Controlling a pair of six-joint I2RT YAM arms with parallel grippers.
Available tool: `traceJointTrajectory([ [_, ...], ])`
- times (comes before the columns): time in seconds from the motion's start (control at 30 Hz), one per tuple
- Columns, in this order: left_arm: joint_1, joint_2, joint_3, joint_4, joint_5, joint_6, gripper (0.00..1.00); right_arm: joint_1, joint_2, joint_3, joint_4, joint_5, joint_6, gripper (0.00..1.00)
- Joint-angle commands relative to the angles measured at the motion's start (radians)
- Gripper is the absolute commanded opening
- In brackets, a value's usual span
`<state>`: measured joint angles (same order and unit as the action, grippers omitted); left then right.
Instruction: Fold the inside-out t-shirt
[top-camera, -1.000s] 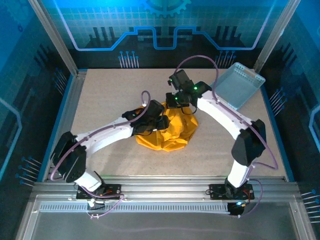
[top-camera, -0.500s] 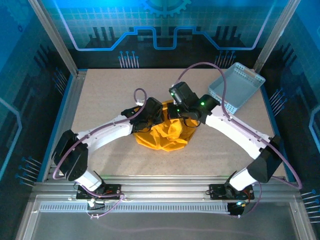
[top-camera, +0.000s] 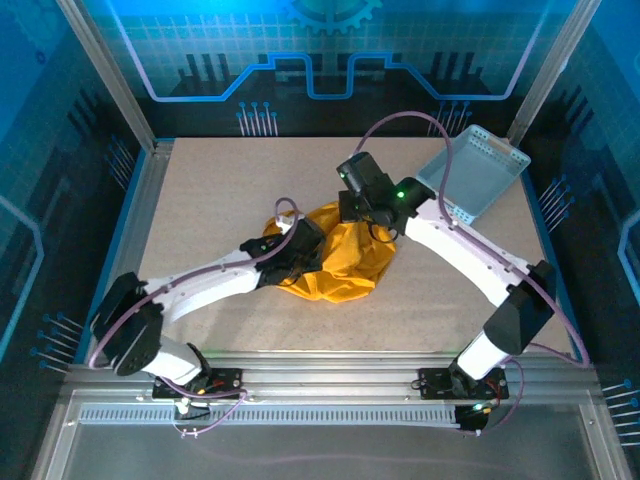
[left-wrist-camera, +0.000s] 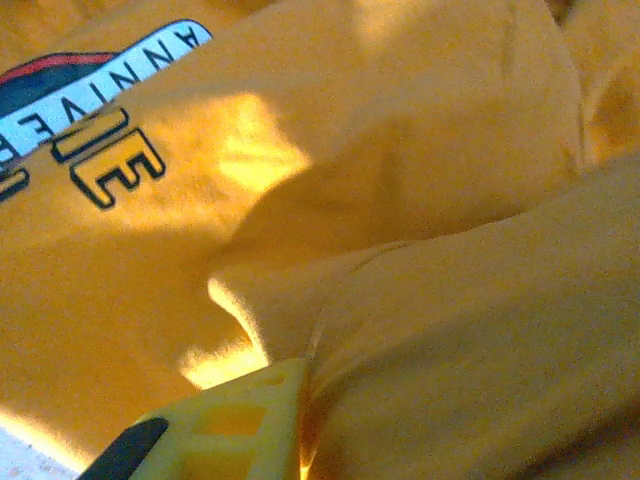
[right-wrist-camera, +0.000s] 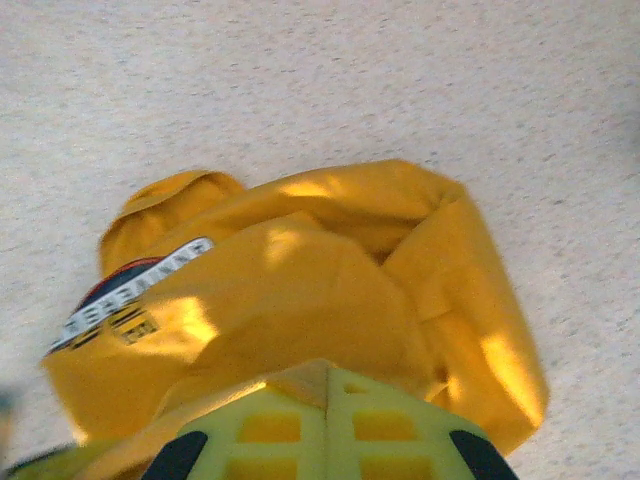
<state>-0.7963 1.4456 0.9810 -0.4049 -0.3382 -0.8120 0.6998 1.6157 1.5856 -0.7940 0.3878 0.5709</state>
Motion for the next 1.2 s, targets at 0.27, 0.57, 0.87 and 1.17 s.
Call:
traceJointTrajectory([
  [0.27,-0.006,-0.26,-0.223,0.088,0.061,0.038,0.08,-0.033,0.057,0.002,0.04,0.077,-0.124,0.0],
  [0.57,0.05,-0.259,-0.219,0.343,0.232,0.104,0.11,-0.048,0.105,-0.035,0.057,-0.038,-0.116,0.0],
  [0.87,0.095,-0.217,-0.27,0.604,0.393,0.13,0.04,-0.142,0.014,-0.315,0.202,-0.137,-0.028,0.0],
  [1.17,0.14,-0.14,-0.355,0.738,0.52,0.087,0.26,-0.12,-0.103,-0.377,0.191,-0.132,-0.043,0.31],
])
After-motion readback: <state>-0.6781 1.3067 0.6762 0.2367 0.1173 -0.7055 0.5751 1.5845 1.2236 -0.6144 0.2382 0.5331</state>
